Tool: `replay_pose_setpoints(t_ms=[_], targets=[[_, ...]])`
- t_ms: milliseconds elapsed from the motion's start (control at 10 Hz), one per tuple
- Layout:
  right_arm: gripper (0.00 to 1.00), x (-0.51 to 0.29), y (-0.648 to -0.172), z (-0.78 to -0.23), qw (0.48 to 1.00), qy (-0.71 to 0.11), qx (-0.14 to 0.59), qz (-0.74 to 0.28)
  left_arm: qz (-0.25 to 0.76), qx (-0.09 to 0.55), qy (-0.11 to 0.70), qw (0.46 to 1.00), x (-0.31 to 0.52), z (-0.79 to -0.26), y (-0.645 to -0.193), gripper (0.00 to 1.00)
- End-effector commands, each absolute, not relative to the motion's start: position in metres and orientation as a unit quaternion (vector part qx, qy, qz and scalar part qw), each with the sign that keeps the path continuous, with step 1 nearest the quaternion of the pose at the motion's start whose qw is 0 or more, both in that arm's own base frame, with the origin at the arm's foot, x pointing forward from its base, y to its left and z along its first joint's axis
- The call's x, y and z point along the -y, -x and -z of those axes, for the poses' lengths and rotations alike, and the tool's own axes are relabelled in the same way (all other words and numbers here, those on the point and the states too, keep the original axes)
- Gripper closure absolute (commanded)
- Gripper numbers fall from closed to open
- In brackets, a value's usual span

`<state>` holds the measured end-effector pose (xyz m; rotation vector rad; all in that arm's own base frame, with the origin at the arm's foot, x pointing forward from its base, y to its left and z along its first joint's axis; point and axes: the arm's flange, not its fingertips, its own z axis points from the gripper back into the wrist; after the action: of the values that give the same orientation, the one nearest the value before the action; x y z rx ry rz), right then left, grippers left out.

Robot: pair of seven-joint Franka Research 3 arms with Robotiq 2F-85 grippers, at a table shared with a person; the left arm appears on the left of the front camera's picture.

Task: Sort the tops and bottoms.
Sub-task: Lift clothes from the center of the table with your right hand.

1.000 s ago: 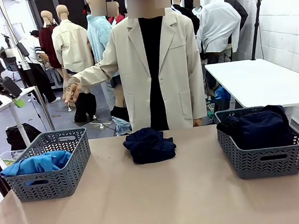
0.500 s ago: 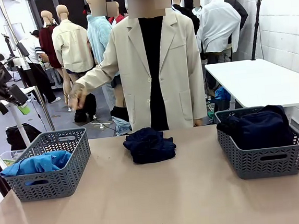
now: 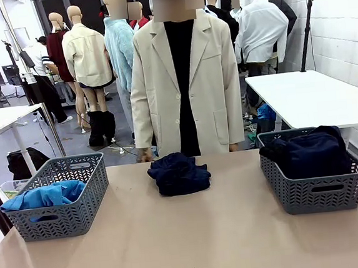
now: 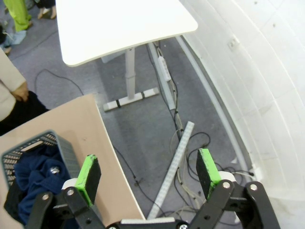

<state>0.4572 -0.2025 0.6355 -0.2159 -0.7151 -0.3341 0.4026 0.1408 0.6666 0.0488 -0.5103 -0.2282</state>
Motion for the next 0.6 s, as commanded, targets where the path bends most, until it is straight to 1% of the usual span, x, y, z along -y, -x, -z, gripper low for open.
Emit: replay_pose_setpoints(t_ms=[0, 100, 200, 300, 500], targets=[[0.00, 0.202, -0.457, -0.636, 0.917, 0.105, 0.348, 0.162, 0.127, 0.263, -0.045, 0.955, -0.134, -0.648, -0.407, 0.00], [0.00, 0.150, -0.491, -0.630, 0.930, 0.077, 0.356, 0.043, 0.113, 0.252, -0.024, 0.961, -0.141, -0.667, -0.403, 0.00], [0.00, 0.101, -0.517, -0.623, 0.932, 0.047, 0.357, -0.029, 0.113, 0.252, -0.024, 0.961, -0.141, -0.667, -0.403, 0.00], [0.00, 0.052, -0.535, -0.617, 0.933, 0.008, 0.349, -0.089, 0.113, 0.252, -0.024, 0.961, -0.141, -0.667, -0.403, 0.00], [0.00, -0.011, -0.543, -0.606, 0.928, -0.023, 0.340, -0.148, 0.113, 0.252, -0.024, 0.961, -0.141, -0.667, -0.403, 0.00]])
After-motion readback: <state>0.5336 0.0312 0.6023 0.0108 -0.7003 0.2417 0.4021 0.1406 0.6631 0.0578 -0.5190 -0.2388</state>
